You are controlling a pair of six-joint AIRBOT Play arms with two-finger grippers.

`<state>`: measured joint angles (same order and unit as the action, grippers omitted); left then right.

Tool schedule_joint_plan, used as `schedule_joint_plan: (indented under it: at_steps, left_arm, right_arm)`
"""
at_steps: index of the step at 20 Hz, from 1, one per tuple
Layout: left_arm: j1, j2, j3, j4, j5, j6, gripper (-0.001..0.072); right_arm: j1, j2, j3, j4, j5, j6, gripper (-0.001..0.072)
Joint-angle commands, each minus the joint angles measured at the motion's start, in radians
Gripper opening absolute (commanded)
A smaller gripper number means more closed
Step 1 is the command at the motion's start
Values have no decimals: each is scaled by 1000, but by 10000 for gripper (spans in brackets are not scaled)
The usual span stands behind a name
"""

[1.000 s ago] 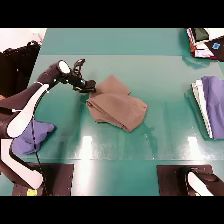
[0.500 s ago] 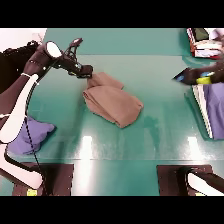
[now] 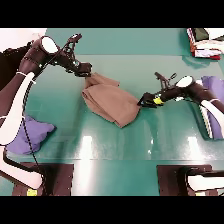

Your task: Fold the shirts.

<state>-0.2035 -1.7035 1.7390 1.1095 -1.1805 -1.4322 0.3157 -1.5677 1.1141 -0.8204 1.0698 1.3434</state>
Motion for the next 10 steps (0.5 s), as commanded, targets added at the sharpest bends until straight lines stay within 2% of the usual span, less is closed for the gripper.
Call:
schedule_joint_plan:
  at_steps: [1, 2, 6, 10]
  left_arm:
    - [1, 1, 2, 17, -34, 1, 25]
    - [1, 1, 3, 18, -39, 1, 25]
    - [1, 87, 19, 88, -40, 0, 25]
    - [1, 295, 98, 122, -28, 0, 25]
  right_arm:
    - [37, -70, 52, -7, -22, -4, 112]
    - [37, -62, 70, -35, -20, -13, 15]
    - [-2, 69, 163, -184, -3, -12, 14]
    - [-84, 275, 344, -256, 46, -11, 14]
